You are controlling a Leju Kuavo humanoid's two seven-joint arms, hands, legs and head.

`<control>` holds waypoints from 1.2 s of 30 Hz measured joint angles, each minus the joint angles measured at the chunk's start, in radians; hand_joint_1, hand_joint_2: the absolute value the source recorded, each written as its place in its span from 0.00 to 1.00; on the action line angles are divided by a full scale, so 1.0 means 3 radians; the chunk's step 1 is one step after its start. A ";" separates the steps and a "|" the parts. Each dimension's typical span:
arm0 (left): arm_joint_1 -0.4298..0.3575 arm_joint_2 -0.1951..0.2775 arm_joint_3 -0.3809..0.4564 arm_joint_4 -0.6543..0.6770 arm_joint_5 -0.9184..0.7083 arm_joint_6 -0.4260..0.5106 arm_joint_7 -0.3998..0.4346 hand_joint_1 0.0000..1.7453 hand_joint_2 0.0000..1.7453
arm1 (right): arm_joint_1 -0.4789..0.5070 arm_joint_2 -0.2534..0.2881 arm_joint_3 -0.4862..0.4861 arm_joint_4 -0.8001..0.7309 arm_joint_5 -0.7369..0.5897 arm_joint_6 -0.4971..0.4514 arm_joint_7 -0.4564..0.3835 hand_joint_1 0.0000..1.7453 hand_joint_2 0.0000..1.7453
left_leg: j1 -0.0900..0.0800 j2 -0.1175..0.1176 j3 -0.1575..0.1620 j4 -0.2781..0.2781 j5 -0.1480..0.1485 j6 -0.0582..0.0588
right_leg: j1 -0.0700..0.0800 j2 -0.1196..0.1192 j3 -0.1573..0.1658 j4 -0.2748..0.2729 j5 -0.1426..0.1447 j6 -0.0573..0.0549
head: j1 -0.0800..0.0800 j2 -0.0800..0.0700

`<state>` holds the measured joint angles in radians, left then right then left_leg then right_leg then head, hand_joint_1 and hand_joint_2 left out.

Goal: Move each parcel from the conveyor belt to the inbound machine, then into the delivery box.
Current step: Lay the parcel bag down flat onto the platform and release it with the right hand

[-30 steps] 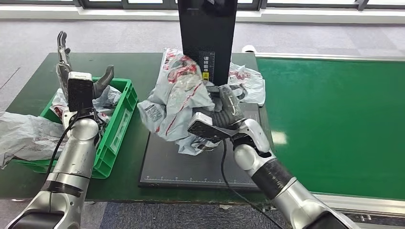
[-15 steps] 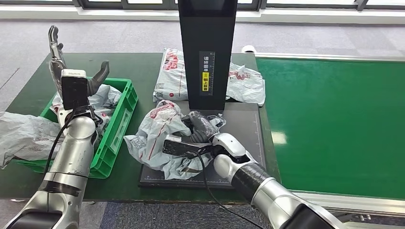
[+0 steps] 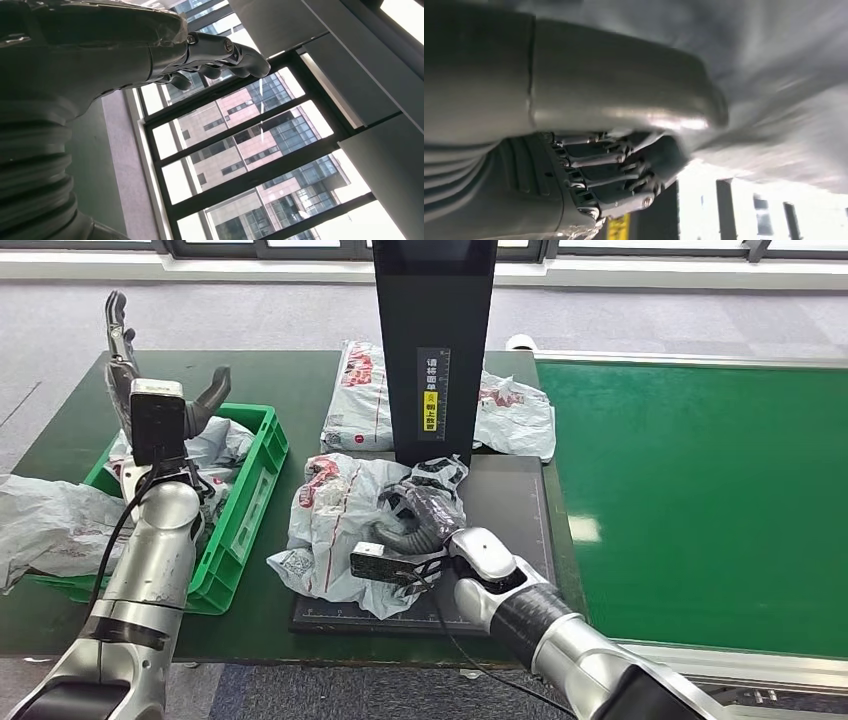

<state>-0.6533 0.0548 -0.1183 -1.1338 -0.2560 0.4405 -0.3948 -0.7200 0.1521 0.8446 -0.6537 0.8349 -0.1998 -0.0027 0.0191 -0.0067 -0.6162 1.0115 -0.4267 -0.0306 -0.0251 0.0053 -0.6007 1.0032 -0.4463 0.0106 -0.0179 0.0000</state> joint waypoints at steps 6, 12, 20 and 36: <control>0.0075 0.0020 0.0000 -0.0013 -0.0066 -0.0002 0.0013 0.00 1.00 | 0.0118 -0.0205 -0.0133 -0.0442 0.0395 -0.0493 0.0058 0.00 0.00 | 0.0000 0.0000 0.0000 0.0000 0.0000 0.0000 | 0.0000 0.0002 0.0000 0.0000 0.0001 0.0000 | 0.0000 0.0000; 0.0167 0.0008 0.0000 0.0009 -0.0111 0.0075 -0.0081 0.00 1.00 | 0.0683 -0.0110 -0.0993 -0.1606 0.1068 -0.1658 -0.1127 0.00 0.00 | 0.0000 -0.0002 0.0000 0.0000 -0.0005 -0.0001 | 0.0001 -0.0001 -0.0001 0.0000 -0.0004 -0.0002 | -0.0001 0.0000; 0.0179 -0.0034 0.0000 0.0055 -0.0126 0.0099 -0.0098 0.00 1.00 | 0.1003 0.0081 -0.1730 -0.2296 0.0960 -0.1675 -0.1488 0.00 0.00 | -0.0001 0.0005 0.0001 0.0001 -0.0004 0.0000 | -0.0001 0.0001 -0.0001 -0.0002 -0.0001 0.0000 | 0.0000 0.0000; 0.0178 -0.0068 0.0000 0.0116 -0.0123 0.0105 -0.0114 0.00 1.00 | 0.1193 0.0435 -0.2317 -0.2820 0.0358 -0.1672 -0.2304 0.00 0.00 | 0.0000 0.0005 0.0001 0.0002 -0.0001 0.0001 | -0.0001 0.0003 -0.0002 -0.0001 0.0001 0.0001 | 0.0000 0.0000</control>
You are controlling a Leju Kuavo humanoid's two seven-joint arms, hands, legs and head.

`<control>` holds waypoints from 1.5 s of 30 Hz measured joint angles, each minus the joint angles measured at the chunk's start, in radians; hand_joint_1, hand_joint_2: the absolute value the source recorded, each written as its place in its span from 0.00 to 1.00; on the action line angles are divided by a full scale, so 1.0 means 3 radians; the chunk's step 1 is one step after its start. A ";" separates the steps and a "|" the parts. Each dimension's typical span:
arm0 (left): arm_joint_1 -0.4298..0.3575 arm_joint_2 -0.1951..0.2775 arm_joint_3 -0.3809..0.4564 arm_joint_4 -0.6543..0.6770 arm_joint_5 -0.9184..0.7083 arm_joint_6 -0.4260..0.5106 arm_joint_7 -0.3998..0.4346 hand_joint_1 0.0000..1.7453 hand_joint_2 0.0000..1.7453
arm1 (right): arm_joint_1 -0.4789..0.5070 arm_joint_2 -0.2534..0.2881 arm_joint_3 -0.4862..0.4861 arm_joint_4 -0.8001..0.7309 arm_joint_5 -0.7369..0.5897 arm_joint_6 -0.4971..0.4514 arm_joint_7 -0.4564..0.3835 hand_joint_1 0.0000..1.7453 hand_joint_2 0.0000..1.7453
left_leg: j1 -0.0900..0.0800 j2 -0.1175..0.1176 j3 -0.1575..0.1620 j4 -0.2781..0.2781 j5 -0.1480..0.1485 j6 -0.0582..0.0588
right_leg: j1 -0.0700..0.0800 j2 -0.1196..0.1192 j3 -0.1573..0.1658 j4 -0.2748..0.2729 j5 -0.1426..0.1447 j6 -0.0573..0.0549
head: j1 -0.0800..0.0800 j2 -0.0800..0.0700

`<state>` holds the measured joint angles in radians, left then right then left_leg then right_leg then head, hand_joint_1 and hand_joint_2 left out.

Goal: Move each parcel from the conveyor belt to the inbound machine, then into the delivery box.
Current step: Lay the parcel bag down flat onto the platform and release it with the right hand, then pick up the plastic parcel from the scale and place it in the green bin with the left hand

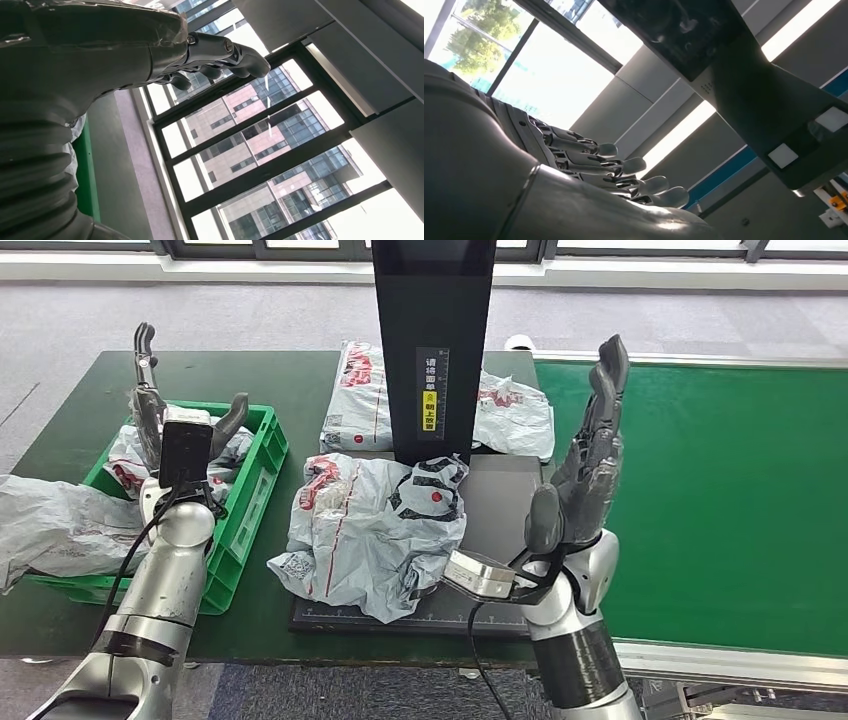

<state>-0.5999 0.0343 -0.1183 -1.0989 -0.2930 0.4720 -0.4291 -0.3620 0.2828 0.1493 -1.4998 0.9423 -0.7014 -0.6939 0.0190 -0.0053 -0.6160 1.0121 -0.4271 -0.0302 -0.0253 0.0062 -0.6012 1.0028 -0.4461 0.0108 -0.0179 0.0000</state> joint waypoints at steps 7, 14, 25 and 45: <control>-0.0001 0.0074 -0.0186 0.0135 -0.0086 -0.1059 0.0148 0.00 1.00 | 0.0141 -0.0024 -0.0001 -0.0592 -0.0486 0.0000 -0.0005 0.00 1.00 | 0.0000 0.0000 -0.0001 0.0000 -0.0001 0.0000 | 0.0000 -0.0001 0.0001 0.0000 0.0000 0.0000 | 0.0000 0.0000; 0.0160 0.0256 -0.0642 0.0188 -0.0158 -0.2439 -0.0118 0.00 1.00 | 0.0156 -0.0059 0.0021 -0.0736 -0.0640 0.0007 -0.0011 0.00 1.00 | 0.0000 0.0003 -0.0001 -0.0001 -0.0002 0.0000 | 0.0000 0.0001 0.0000 0.0000 0.0000 0.0000 | 0.0000 0.0000; 0.0142 0.0482 -0.1156 0.0326 -0.0209 -0.3234 -0.0174 0.00 1.00 | -0.0026 -0.0110 0.0158 -0.0554 -0.0595 0.0015 0.0144 0.00 1.00 | 0.0000 0.0001 0.0000 -0.0002 0.0000 -0.0002 | 0.0001 0.0000 0.0002 0.0002 0.0000 0.0000 | 0.0000 0.0000; 0.0228 0.0288 -0.1502 0.0897 -0.0964 -0.2105 0.0371 0.30 1.00 | 0.0155 -0.0135 0.0210 -0.0509 -0.0410 0.0015 0.0142 0.00 1.00 | -0.0001 -0.0001 0.0000 -0.0001 -0.0001 -0.0002 | -0.0001 -0.0004 0.0003 0.0000 -0.0001 0.0000 | 0.0000 0.0000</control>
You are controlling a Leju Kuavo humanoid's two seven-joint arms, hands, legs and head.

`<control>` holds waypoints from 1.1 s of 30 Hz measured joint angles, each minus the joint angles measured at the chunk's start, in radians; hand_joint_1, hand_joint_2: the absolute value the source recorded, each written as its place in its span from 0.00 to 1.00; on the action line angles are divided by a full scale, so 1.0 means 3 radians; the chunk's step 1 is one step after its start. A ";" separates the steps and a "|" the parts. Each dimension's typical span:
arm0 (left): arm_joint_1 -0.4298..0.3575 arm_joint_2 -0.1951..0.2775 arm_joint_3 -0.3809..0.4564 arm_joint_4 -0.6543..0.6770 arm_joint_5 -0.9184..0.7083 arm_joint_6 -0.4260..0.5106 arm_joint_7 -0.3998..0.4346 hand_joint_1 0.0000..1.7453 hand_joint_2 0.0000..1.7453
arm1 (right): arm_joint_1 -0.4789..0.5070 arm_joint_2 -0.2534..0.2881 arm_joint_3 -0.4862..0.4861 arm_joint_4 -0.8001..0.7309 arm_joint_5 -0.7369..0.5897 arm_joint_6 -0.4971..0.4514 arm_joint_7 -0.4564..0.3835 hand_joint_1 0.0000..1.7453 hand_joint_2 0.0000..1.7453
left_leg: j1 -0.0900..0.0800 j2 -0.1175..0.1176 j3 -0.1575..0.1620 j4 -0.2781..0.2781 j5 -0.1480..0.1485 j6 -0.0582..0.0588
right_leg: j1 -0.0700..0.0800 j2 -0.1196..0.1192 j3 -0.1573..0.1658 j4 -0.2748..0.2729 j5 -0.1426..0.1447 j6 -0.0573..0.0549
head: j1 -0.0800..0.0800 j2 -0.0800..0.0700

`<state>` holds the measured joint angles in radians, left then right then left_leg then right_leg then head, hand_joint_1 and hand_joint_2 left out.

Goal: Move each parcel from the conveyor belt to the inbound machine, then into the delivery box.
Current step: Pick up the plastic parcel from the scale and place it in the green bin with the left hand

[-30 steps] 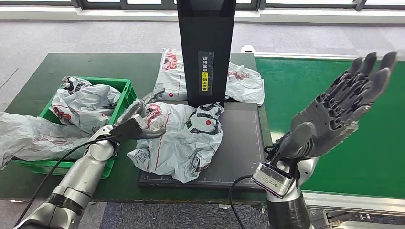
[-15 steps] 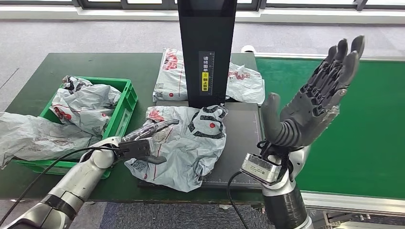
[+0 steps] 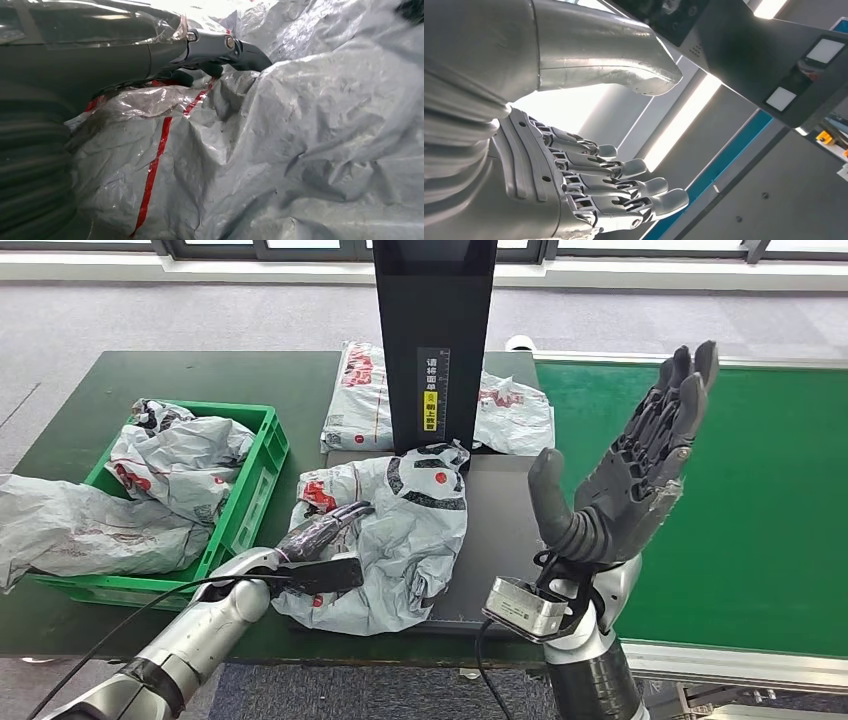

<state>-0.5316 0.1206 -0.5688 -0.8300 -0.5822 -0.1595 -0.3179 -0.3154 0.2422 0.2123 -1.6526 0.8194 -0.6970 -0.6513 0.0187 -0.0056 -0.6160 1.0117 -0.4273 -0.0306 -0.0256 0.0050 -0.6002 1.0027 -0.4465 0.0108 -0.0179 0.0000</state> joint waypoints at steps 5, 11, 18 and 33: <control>0.0007 -0.0194 -0.0049 0.0232 -0.0308 0.0598 0.0200 1.00 1.00 | 0.0019 0.0000 0.0000 0.0001 -0.0042 0.0000 -0.0081 0.00 1.00 | -0.0001 -0.0004 0.0000 0.0000 -0.0001 0.0001 | -0.0001 -0.0004 0.0002 -0.0001 0.0000 0.0000 | 0.0000 0.0000; 0.0007 -0.0439 -0.0072 0.0535 -0.0645 0.1216 0.0281 1.00 1.00 | 0.0018 -0.0001 -0.0003 0.0001 -0.0120 0.0000 -0.0142 0.00 1.00 | -0.0001 -0.0005 0.0001 0.0000 -0.0001 0.0002 | -0.0001 -0.0006 0.0005 -0.0001 0.0000 0.0001 | 0.0000 0.0000; 0.0007 -0.0469 -0.0066 0.0539 -0.0705 0.1466 0.0279 1.00 1.00 | 0.0047 -0.0017 -0.0036 0.0001 -0.0184 0.0000 -0.0142 0.00 1.00 | -0.0001 -0.0005 0.0002 0.0000 0.0001 0.0002 | -0.0001 -0.0005 0.0004 -0.0001 0.0000 0.0001 | 0.0000 0.0000; 0.0027 -0.0324 0.0214 -0.0136 -0.0704 0.1840 0.0206 1.00 1.00 | 0.0125 -0.0050 -0.0177 -0.0009 -0.0250 -0.0001 -0.0142 0.00 1.00 | 0.0000 -0.0004 0.0001 0.0000 0.0001 0.0002 | 0.0000 -0.0002 0.0001 0.0000 0.0000 0.0001 | 0.0000 0.0000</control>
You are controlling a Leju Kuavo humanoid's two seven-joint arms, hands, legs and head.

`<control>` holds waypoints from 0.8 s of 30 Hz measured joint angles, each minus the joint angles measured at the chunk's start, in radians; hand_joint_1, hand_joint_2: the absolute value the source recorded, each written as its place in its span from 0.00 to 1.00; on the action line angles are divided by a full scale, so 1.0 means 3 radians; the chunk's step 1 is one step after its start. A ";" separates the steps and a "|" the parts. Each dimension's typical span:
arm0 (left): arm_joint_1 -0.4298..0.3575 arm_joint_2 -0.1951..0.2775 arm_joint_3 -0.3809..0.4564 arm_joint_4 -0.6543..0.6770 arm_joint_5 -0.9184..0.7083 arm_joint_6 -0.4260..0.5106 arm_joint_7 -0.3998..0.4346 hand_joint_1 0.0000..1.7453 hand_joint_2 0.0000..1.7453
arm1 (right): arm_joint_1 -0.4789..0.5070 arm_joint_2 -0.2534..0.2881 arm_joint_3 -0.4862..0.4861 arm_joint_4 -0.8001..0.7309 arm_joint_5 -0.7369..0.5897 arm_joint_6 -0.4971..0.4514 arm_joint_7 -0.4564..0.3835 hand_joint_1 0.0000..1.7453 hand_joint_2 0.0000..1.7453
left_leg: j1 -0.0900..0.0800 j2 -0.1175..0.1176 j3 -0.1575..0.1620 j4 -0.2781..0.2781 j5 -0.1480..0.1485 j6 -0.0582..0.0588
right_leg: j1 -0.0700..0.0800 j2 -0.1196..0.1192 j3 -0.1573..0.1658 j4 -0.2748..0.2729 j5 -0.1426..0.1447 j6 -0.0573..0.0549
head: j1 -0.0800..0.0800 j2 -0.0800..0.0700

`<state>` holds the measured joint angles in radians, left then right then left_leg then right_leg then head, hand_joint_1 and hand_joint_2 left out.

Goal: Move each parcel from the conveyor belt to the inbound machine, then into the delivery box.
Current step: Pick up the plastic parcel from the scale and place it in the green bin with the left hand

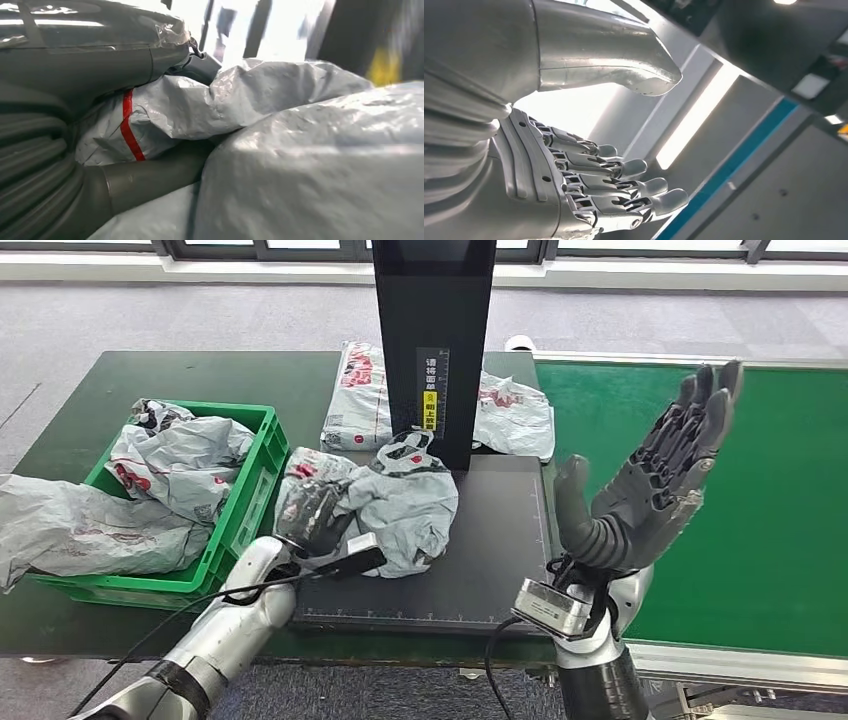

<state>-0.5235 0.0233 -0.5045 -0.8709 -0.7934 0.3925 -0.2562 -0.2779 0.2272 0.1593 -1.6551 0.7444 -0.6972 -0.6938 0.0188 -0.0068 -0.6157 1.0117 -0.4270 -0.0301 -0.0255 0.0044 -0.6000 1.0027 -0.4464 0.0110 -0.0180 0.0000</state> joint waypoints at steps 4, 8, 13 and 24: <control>0.0009 0.0098 0.0154 -0.0417 0.0002 0.0057 -0.0006 1.00 1.00 | 0.0040 -0.0013 -0.0030 -0.0038 -0.0008 0.0000 -0.0005 0.00 1.00 | 0.0001 0.0000 -0.0001 0.0000 0.0001 -0.0001 | 0.0001 0.0000 -0.0001 0.0001 0.0000 0.0000 | 0.0001 0.0000; 0.0020 0.0182 0.0347 -0.0938 0.0034 0.0317 -0.0054 1.00 1.00 | 0.0105 -0.0015 -0.0061 -0.0100 0.0014 0.0000 -0.0006 0.00 1.00 | 0.0001 0.0001 -0.0001 0.0000 0.0000 -0.0001 | 0.0001 0.0001 -0.0001 0.0001 0.0000 0.0000 | 0.0000 0.0000; 0.0034 0.0259 0.0670 -0.1577 0.0211 0.0688 -0.0190 1.00 1.00 | 0.0186 -0.0013 -0.0099 -0.0207 0.0042 0.0000 -0.0007 0.00 1.00 | 0.0001 0.0001 -0.0001 0.0000 -0.0001 0.0000 | 0.0001 0.0001 -0.0001 0.0001 -0.0001 -0.0001 | 0.0000 0.0000; 0.0043 0.0358 0.1121 -0.1800 -0.0160 0.0966 -0.0074 1.00 1.00 | 0.0366 0.0012 -0.0186 -0.0396 0.0120 0.0000 -0.0006 0.00 1.00 | 0.0001 0.0002 0.0000 0.0000 0.0000 -0.0001 | 0.0001 0.0001 -0.0001 0.0001 -0.0002 -0.0002 | 0.0001 0.0000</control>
<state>-0.5105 0.1307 -0.1682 -1.4110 -0.8414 0.6823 -0.2782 -0.1682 0.2309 0.1036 -1.7741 0.7803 -0.6973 -0.6957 0.0192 -0.0062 -0.6158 1.0116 -0.4271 -0.0303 -0.0251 0.0046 -0.6001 1.0029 -0.4469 0.0104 -0.0178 0.0000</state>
